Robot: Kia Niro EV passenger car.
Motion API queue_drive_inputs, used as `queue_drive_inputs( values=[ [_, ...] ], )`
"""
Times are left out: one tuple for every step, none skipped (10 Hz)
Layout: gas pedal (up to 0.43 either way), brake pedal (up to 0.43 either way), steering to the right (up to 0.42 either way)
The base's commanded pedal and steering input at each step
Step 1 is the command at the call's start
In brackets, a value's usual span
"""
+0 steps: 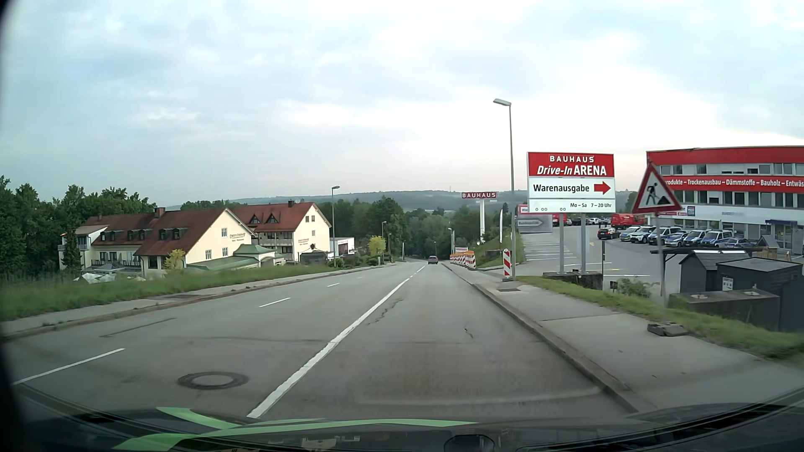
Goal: Follow the waypoints while adhering to traffic rules and regulations
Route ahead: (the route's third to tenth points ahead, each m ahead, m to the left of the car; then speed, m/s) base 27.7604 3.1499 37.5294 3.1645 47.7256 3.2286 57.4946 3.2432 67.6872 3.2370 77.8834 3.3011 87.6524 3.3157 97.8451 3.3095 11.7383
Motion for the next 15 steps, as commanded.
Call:
queue_drive_inputs(
  values=[
    [0.0,0.104,0.003],
    [0.0,0.098,0.003],
    [0.0,0.098,0.003],
    [0.0,0.098,0.001],
    [0.0,0.098,0.001],
    [0.0,0.104,0.001],
    [0.0,0.104,0.0],
    [0.0,0.091,0.0],
    [0.0,0.079,0.0],
    [0.0,0.067,0.0],
    [0.0,0.061,-0.001],
    [0.0,0.061,0.0],
    [0.0,0.061,0.0],
    [0.0,0.061,0.0],
    [0.0,0.067,0.0]
  ],
)
